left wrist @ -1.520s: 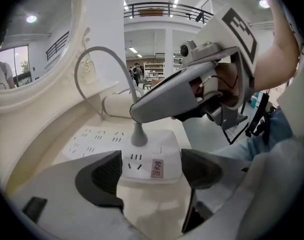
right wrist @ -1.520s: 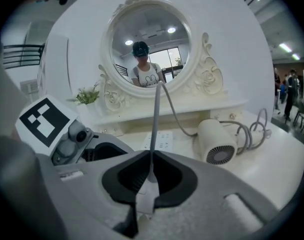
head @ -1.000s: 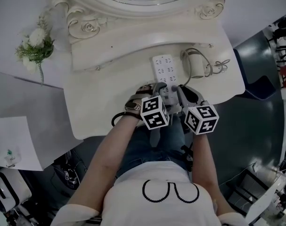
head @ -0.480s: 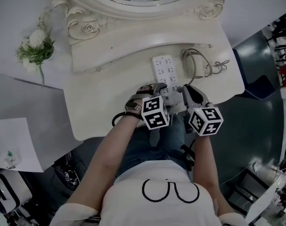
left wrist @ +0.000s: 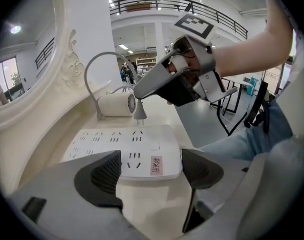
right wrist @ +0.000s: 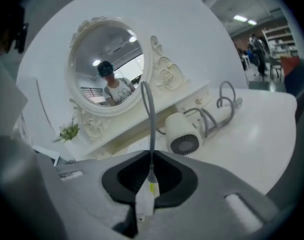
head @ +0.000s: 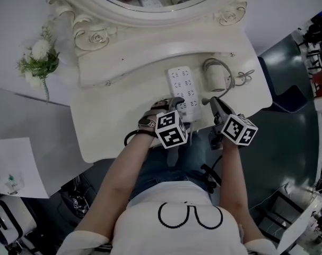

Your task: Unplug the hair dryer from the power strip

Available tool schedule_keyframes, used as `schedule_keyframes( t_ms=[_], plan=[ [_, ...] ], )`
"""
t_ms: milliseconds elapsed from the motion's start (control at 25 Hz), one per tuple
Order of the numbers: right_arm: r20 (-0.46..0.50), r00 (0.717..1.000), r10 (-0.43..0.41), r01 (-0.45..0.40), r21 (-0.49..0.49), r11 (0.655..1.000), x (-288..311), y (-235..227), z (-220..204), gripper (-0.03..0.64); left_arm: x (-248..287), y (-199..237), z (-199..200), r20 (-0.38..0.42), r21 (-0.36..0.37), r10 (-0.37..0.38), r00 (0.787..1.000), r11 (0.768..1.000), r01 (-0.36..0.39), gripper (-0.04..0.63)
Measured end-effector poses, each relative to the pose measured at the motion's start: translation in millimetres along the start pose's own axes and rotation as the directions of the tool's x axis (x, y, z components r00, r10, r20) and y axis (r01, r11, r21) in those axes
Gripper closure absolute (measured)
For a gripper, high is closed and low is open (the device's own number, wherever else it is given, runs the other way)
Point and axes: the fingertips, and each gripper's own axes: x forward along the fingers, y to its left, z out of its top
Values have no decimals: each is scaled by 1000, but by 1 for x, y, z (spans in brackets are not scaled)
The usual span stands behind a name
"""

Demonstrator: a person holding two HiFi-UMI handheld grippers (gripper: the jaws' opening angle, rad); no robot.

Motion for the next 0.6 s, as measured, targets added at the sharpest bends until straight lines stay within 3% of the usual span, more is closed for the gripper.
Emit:
schedule_keyframes(
  t_ms=[120, 320, 440, 600],
  plan=[
    [36, 998, -49, 42, 174, 984, -1, -28, 6, 592, 0, 0, 1, 1, -7, -3, 1000, 1000, 3, 221],
    [20, 982, -186, 174, 260, 950, -5, -73, 3, 585, -1, 1, 1, 4, -24, -8, 1000, 1000, 8, 221],
    [-4, 963, -269, 261, 244, 934, -6, -95, -2, 555, -1, 1, 2, 5, -38, -13, 1000, 999, 14, 221],
    [-56, 926, -374, 378, 120, 918, -8, -112, -10, 482, -2, 2, 3, 4, -47, -8, 1000, 999, 8, 221]
  ],
)
